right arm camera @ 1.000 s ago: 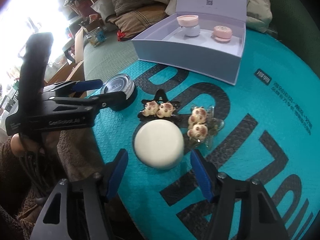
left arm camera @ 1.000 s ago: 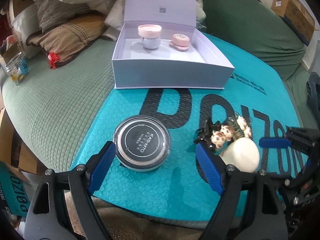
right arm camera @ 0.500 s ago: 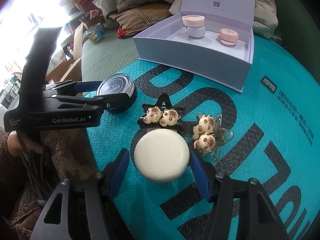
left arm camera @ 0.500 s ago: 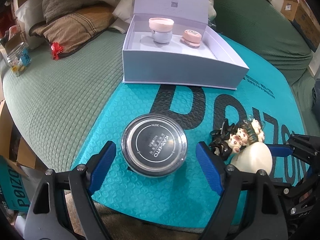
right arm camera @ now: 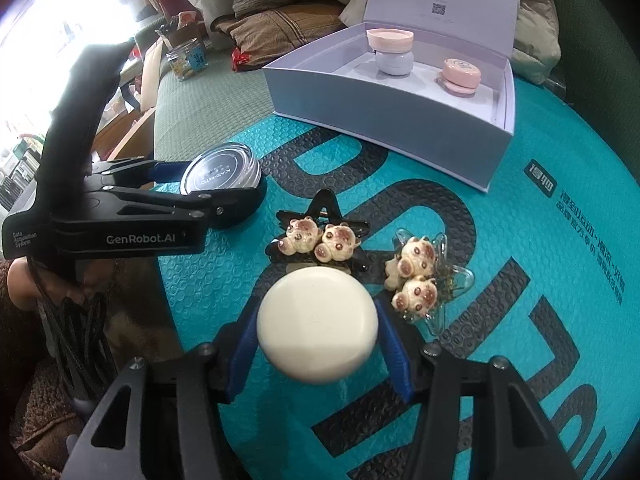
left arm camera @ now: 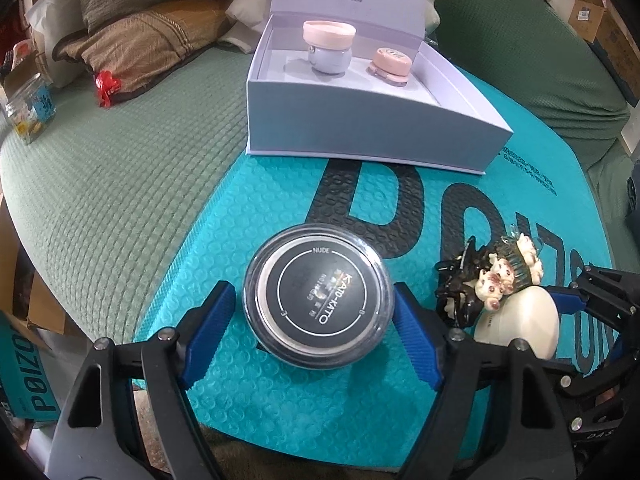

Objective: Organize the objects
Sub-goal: 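Close the left gripper on the black-lidded tin while the right gripper closes on the white round item, then lift the tin with the left gripper while the right gripper lifts the white item toward the box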

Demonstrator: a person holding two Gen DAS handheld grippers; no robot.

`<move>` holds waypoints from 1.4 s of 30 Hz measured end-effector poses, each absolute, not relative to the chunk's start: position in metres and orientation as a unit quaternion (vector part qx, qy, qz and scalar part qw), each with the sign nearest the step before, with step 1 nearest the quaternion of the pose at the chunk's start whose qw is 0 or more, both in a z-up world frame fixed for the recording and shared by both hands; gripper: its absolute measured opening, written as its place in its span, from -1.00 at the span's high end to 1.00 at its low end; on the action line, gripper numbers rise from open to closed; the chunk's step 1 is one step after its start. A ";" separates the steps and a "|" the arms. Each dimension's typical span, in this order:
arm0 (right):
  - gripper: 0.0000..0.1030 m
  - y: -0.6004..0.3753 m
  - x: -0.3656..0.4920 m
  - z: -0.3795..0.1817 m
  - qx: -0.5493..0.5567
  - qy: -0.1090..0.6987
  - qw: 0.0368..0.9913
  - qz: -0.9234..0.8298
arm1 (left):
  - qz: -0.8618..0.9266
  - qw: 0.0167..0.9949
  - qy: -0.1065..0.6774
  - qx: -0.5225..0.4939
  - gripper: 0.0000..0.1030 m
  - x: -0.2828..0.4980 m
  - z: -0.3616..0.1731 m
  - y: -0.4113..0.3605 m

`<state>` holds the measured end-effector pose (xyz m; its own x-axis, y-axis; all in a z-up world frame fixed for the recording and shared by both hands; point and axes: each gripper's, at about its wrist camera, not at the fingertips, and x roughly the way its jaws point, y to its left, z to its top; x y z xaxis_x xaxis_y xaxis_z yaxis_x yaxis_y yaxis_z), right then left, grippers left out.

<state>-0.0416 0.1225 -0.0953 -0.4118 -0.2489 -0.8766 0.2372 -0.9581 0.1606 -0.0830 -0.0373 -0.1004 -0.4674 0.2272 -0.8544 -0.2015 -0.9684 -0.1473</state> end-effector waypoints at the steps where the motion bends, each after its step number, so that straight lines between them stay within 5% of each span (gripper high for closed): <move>1: -0.10 0.122 -0.042 -0.095 0.522 -0.003 0.146 -0.840 | 0.858 0.126 -0.011 -0.499 -0.51 -0.083 -0.100 -0.037; 6: -0.10 0.116 -0.043 -0.094 0.524 -0.001 0.162 -0.836 | 0.859 0.130 -0.011 -0.495 -0.34 -0.087 -0.102 -0.036; 42: -0.08 0.102 -0.038 -0.085 0.516 0.033 0.166 -0.840 | 0.852 0.151 -0.030 -0.500 -0.34 -0.063 -0.095 -0.038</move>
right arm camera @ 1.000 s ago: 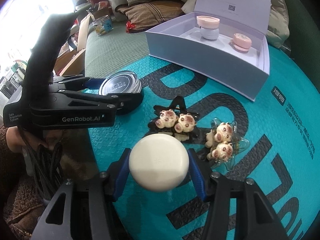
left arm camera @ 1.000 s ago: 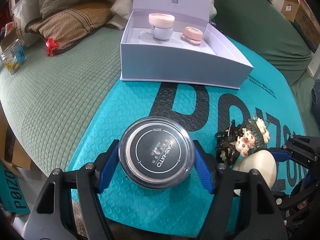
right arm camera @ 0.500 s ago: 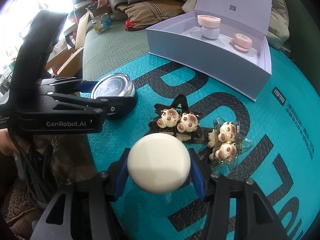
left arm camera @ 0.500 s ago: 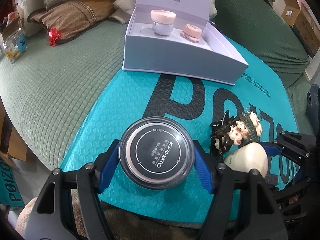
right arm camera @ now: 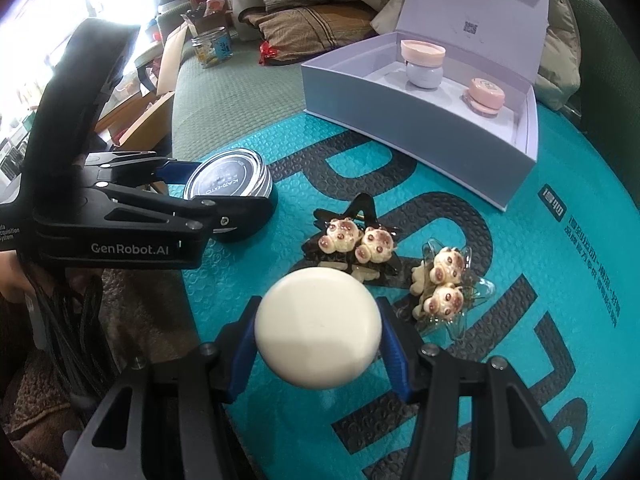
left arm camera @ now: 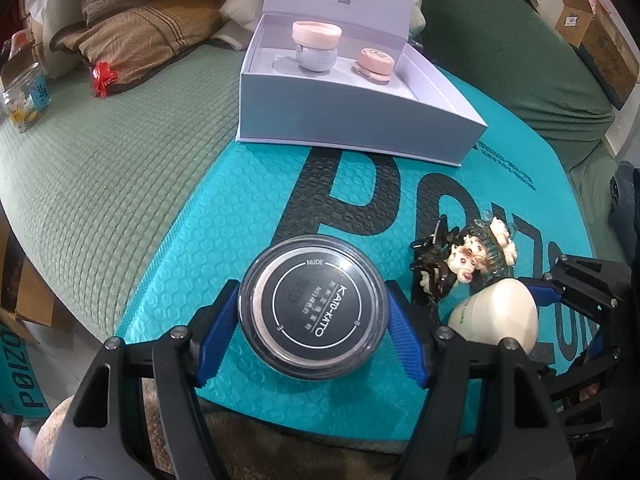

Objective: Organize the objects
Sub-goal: 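Lift the tin with the left gripper while the right gripper lifts the white item toward the box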

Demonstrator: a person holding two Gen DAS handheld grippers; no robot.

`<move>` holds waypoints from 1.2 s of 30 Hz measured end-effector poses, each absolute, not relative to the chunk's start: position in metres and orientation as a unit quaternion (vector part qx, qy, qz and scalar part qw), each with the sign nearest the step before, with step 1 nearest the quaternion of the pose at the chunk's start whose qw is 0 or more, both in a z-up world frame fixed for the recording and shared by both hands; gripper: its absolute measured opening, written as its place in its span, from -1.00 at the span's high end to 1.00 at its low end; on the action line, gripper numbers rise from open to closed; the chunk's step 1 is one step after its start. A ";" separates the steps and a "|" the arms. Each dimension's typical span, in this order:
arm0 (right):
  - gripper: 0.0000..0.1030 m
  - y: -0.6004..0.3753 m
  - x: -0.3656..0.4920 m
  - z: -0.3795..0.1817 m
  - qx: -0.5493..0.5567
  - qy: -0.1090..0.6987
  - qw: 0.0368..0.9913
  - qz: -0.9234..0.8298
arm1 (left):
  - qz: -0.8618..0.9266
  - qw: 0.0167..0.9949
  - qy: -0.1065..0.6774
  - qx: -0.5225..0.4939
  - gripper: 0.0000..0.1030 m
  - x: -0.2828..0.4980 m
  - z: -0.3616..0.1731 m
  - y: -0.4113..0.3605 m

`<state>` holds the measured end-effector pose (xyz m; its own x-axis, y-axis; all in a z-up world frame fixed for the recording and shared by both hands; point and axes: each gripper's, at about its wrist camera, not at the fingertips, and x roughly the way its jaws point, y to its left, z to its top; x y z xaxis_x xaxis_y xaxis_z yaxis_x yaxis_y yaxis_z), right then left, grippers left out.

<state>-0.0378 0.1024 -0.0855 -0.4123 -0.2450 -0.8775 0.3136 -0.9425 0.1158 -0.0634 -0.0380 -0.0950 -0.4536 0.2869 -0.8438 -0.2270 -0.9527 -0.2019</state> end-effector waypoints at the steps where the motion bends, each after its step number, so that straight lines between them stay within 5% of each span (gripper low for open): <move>1: -0.08 0.102 -0.037 -0.084 0.514 0.035 0.167 -0.841 | 0.852 0.151 -0.030 -0.500 -0.34 -0.062 -0.094 -0.038; 36: -0.08 0.098 -0.052 -0.029 0.466 0.056 0.194 -0.862 | 0.876 0.137 0.004 -0.463 -0.34 -0.053 -0.025 -0.038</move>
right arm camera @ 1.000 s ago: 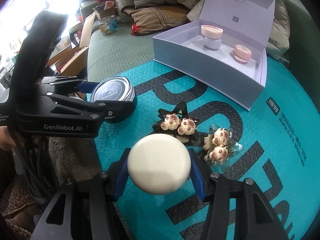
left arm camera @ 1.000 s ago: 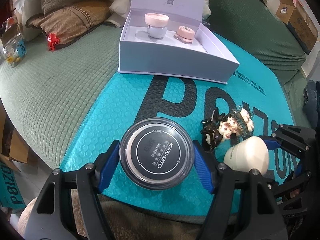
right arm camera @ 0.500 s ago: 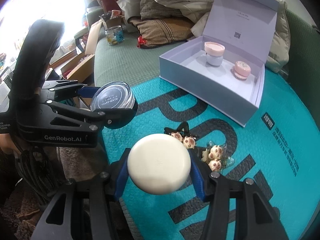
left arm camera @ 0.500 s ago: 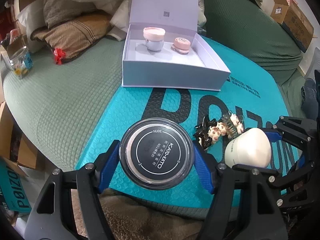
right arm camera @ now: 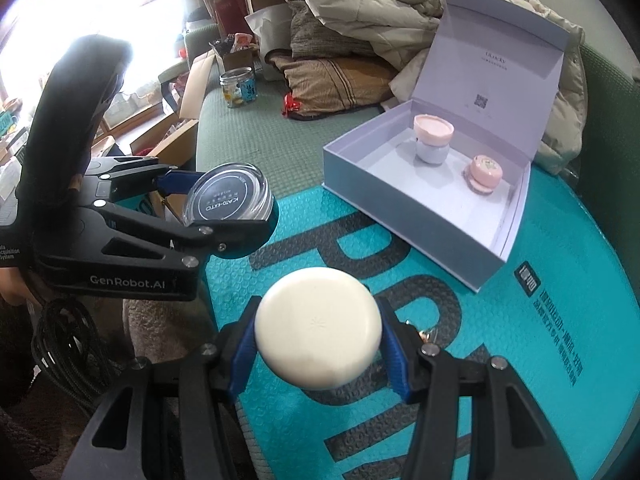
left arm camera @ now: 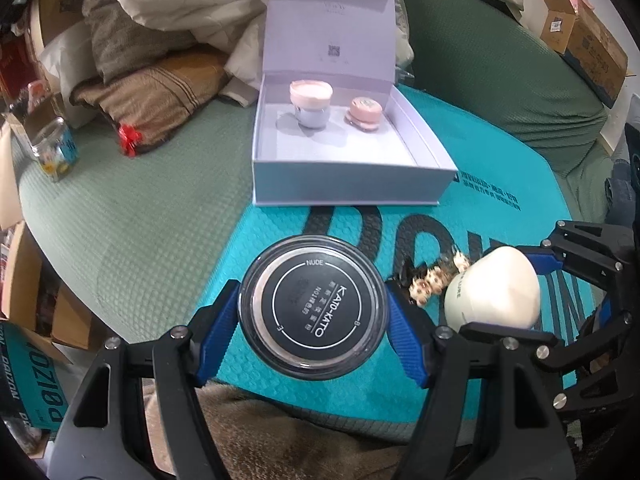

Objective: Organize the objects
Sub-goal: 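Lift the tin with the left gripper while the right gripper lifts the white item toward the box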

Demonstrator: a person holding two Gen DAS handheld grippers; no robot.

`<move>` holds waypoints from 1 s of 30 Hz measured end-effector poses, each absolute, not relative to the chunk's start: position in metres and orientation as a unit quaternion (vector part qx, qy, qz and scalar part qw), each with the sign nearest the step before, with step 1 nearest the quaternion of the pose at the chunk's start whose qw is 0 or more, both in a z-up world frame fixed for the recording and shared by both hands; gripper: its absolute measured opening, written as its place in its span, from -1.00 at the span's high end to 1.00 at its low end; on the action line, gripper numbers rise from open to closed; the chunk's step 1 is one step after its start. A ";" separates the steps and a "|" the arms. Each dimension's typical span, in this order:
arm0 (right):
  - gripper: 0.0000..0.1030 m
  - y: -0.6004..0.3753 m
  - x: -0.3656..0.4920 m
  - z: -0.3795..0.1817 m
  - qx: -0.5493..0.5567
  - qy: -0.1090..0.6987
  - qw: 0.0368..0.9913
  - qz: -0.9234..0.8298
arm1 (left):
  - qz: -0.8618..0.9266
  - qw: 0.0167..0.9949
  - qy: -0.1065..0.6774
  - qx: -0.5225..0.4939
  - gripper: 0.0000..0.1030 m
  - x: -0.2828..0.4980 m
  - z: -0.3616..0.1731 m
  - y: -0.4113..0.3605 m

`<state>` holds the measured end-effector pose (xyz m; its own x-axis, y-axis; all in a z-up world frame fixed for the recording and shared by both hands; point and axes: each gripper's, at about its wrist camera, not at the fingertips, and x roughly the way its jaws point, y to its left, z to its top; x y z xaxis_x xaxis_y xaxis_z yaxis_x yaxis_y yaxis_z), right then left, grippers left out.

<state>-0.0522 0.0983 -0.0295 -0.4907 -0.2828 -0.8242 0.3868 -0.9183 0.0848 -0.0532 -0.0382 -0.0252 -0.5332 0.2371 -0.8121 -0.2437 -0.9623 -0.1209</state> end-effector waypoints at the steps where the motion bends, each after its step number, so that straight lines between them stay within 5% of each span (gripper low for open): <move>1: -0.08 0.099 -0.054 -0.028 0.466 0.054 0.194 -0.862 | 0.876 0.137 0.004 -0.462 -0.34 -0.055 -0.023 -0.038; 30: -0.08 0.127 -0.117 -0.014 0.440 0.052 0.187 -0.877 | 0.874 0.147 0.029 -0.462 -0.34 -0.121 -0.007 -0.016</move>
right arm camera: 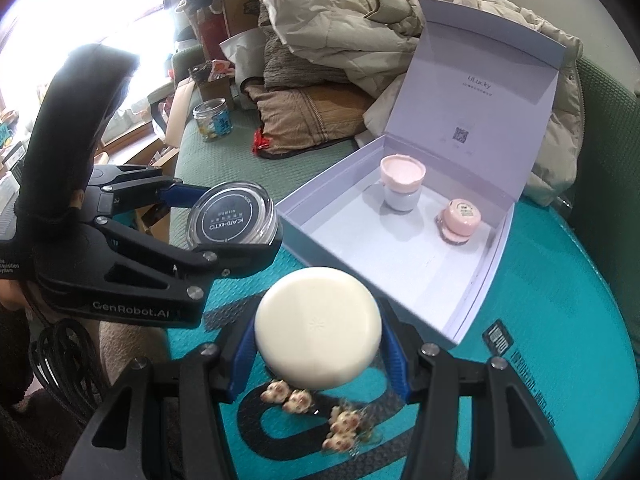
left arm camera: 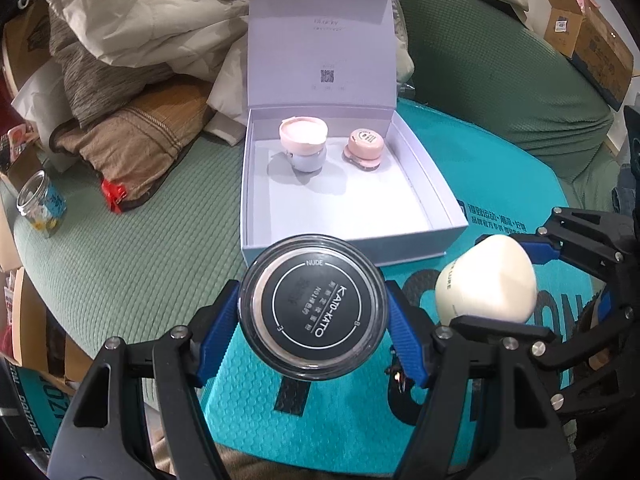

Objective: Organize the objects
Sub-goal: 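Lift the tin with the left gripper while the right gripper lifts the white item toward the box, then lower the black-lidded tin with the left gripper while the right gripper lowers the white item into the box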

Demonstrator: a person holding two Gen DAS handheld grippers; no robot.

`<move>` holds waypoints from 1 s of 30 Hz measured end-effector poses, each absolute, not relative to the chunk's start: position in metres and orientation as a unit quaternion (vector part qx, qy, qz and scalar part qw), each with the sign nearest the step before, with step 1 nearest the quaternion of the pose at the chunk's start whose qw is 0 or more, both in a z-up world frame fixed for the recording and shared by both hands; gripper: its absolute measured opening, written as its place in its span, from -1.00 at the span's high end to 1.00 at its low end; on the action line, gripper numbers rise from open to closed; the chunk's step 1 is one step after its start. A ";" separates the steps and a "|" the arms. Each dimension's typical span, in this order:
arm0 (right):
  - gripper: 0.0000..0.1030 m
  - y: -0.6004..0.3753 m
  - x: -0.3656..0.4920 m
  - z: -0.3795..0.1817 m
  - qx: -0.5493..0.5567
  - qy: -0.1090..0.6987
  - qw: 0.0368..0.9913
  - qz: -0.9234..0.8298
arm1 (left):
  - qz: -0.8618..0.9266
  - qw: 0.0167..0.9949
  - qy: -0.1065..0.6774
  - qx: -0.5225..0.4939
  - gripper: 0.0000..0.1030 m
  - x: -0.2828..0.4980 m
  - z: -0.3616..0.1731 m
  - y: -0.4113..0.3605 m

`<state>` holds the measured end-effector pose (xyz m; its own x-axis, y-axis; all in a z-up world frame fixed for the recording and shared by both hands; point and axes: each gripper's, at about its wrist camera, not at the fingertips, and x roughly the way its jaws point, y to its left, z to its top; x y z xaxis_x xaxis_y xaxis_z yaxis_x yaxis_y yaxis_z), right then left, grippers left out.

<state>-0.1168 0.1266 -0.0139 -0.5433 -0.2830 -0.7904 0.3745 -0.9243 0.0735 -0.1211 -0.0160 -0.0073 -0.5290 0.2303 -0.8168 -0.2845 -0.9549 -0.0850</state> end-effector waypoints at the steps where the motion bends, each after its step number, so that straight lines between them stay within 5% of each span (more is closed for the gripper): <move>1: -0.08 0.127 -0.119 -0.014 0.439 0.052 0.186 -0.877 | 0.873 0.149 0.032 -0.462 -0.34 -0.125 -0.007 -0.015; 30: -0.08 0.164 -0.207 -0.041 0.422 0.051 0.147 -0.893 | 0.867 0.161 0.073 -0.465 -0.34 -0.217 -0.024 0.018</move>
